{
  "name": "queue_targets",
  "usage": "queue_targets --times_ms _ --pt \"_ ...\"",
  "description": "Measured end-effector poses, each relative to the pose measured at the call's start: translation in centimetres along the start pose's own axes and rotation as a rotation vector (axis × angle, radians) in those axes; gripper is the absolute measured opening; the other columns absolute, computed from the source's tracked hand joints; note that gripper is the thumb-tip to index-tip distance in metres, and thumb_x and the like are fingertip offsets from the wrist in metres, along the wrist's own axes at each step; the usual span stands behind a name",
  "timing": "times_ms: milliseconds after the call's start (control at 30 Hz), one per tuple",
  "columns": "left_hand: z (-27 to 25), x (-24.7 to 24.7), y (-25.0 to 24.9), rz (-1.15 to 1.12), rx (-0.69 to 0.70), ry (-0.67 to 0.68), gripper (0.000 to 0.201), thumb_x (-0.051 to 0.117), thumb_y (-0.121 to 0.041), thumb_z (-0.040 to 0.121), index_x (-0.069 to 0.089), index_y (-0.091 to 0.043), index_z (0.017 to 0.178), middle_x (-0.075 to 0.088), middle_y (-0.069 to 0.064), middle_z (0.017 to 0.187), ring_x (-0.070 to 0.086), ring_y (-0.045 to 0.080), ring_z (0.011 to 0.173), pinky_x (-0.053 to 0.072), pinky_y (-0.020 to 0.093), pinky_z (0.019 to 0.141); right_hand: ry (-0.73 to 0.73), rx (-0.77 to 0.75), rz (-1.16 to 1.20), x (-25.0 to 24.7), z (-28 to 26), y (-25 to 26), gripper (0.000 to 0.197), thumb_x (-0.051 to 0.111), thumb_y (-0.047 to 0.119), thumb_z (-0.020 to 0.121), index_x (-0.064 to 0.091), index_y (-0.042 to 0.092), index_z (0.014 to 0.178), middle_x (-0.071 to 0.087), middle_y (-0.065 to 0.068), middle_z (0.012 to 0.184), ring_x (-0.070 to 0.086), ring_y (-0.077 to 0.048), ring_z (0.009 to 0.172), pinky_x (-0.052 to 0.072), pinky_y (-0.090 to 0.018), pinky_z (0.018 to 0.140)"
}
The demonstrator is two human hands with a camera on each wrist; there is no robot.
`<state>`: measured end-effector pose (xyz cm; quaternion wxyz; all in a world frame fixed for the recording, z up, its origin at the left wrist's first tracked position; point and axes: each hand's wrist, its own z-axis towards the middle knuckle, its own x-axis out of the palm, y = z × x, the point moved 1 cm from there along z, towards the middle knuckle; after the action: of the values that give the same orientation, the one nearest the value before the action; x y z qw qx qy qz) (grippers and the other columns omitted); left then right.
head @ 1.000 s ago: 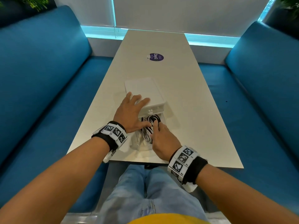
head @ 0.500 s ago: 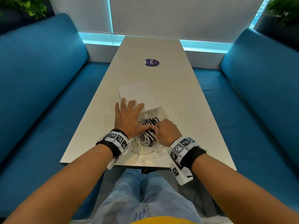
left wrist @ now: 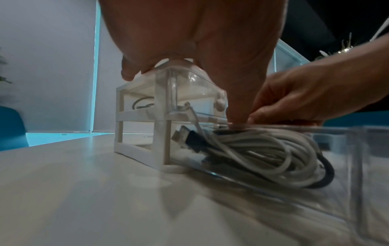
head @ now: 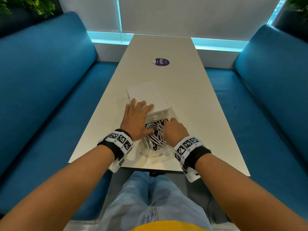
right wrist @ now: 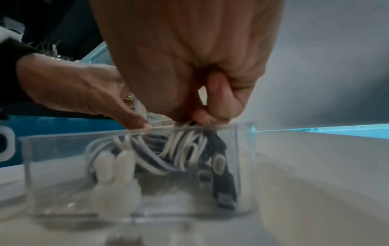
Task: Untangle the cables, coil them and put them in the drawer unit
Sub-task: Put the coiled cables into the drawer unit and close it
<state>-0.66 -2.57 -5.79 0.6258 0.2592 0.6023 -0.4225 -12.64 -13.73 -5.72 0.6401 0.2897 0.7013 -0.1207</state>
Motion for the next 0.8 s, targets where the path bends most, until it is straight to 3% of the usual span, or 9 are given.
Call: queue_targets --times_ms 167,267,333,500,533,600,667,800 --pt "0.0 -0.2 1.3 -0.126 0.041 0.032 0.097 0.073 -0.056 0.072 0.021 -0.032 0.150 0.017 0.005 0.158 -0.003 0.034 0.147 0.010 0.055 0.118 -0.024 0.019 0.040 0.0 0.5 0.1 0.024 0.043 0.010 0.094 0.055 0.005 0.115 0.058 -0.017 0.113 0.058 -0.037 0.102 0.043 -0.036 0.076" --pt "-0.1 -0.3 1.4 -0.112 0.039 0.056 0.107 0.074 -0.066 0.063 0.019 -0.034 0.150 0.014 0.004 0.159 -0.005 0.032 0.147 0.007 0.055 0.118 -0.070 0.030 0.179 0.0 0.2 0.0 0.025 0.045 0.010 0.094 0.053 0.007 0.118 0.062 -0.018 0.105 0.061 -0.038 0.094 0.043 -0.034 0.069" --pt "-0.3 0.0 0.7 -0.107 0.002 0.014 0.109 0.071 -0.072 0.060 0.022 -0.035 0.149 0.017 0.003 0.159 -0.004 0.031 0.148 0.006 0.057 0.117 -0.043 0.031 0.266 -0.2 -0.3 0.1 0.026 0.045 0.011 0.095 0.052 0.008 0.119 0.062 -0.017 0.105 0.061 -0.037 0.094 0.048 -0.036 0.073" --pt "-0.3 0.2 -0.2 -0.109 -0.062 -0.028 0.107 0.066 -0.080 0.057 0.024 -0.039 0.146 0.018 -0.001 0.157 -0.006 0.027 0.148 0.003 0.059 0.117 0.132 -0.016 0.257 -0.9 -0.9 -0.9 0.015 0.042 0.002 0.092 0.056 0.005 0.086 0.063 -0.014 0.092 0.061 -0.034 0.092 0.044 -0.033 0.069" --pt "-0.4 0.1 -0.1 -0.101 -0.068 -0.022 0.107 0.065 -0.081 0.057 0.023 -0.039 0.146 0.018 -0.002 0.157 -0.007 0.027 0.148 0.002 0.060 0.117 0.160 -0.024 0.275 -1.5 -1.1 -1.0 0.018 0.042 0.002 0.093 0.059 0.004 0.087 0.065 -0.013 0.094 0.062 -0.032 0.093 0.048 -0.034 0.072" --pt "-0.5 0.1 -0.1 -0.091 -0.079 -0.005 0.106 0.064 -0.080 0.058 0.023 -0.040 0.147 0.017 -0.002 0.157 -0.007 0.026 0.148 0.002 0.060 0.116 0.143 -0.060 0.305 -2.8 -1.9 -1.2 0.029 0.041 0.003 0.094 0.066 0.008 0.108 0.067 -0.013 0.110 0.062 -0.030 0.101 0.050 -0.035 0.086" --pt "-0.4 -0.1 -0.5 -0.074 -0.088 0.004 0.104 0.067 -0.077 0.059 0.024 -0.038 0.146 0.018 -0.001 0.156 -0.006 0.028 0.148 0.002 0.061 0.116 0.043 -0.114 0.316 -3.7 -3.0 -1.7 0.043 0.041 -0.002 0.092 0.059 0.013 0.128 0.062 -0.012 0.122 0.058 -0.030 0.111 0.046 -0.036 0.095" --pt "0.1 -0.6 -1.4 0.017 -0.101 0.006 0.102 0.071 -0.070 0.060 0.027 -0.032 0.144 0.021 0.005 0.153 0.000 0.035 0.147 0.000 0.060 0.116 -0.027 -0.235 0.260 -3.5 -3.9 -3.7 0.065 0.040 -0.010 0.085 0.044 0.020 0.142 0.048 -0.005 0.137 0.050 -0.024 0.122 0.040 -0.033 0.103"
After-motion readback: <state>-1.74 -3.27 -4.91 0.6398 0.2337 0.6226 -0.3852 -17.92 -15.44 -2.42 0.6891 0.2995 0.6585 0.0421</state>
